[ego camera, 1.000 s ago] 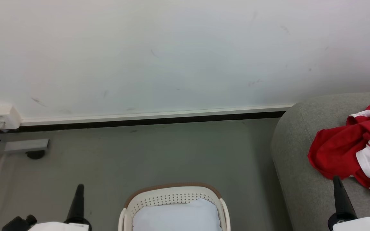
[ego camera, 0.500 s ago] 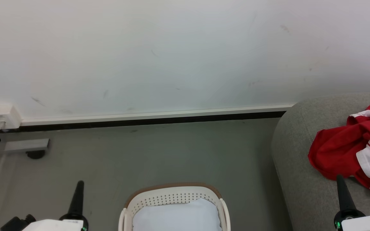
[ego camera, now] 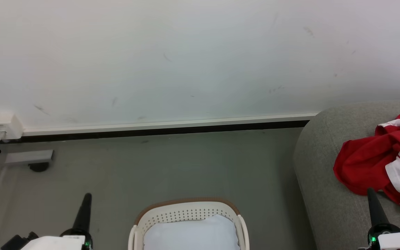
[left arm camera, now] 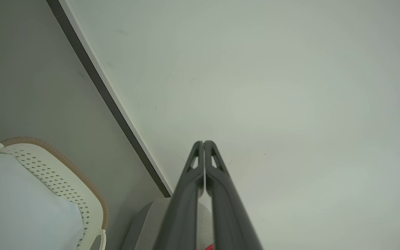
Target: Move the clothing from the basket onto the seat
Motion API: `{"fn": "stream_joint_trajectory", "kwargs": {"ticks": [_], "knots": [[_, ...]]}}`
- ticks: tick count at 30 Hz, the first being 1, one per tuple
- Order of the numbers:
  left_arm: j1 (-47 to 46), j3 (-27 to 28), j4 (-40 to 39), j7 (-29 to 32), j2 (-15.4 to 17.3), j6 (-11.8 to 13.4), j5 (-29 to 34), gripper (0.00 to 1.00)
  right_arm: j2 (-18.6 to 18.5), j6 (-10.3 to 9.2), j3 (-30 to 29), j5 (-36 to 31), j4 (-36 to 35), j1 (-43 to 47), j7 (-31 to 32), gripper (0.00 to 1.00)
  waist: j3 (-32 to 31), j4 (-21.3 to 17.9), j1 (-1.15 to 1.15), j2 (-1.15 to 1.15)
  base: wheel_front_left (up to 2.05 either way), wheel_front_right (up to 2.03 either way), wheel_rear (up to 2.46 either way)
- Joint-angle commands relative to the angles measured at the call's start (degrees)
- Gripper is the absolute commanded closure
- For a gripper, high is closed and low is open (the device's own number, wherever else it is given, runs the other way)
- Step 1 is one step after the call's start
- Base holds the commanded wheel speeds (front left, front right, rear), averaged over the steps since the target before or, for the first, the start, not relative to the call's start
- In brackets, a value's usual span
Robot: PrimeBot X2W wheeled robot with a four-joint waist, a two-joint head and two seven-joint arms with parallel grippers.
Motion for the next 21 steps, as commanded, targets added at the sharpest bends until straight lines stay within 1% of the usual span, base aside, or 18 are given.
{"fn": "stream_joint_trajectory", "kwargs": {"ticks": [1,21], "knots": [[-0.97,0.41,-0.43,0.36,0.23,-0.15,-1.42,1.0,-0.44,-0.08,-0.37,1.36,-0.01,-0.98,0.44,1.0,0.0,0.01,0.0,0.0,0.0,0.0,0.0],[-1.32,0.75,-0.64,2.7,0.12,-0.18,-10.02,1.0,-0.23,-0.1,-1.85,9.62,0.39,-1.45,2.85,1.0,0.03,0.07,0.0,0.0,0.0,0.0,0.0]]}}
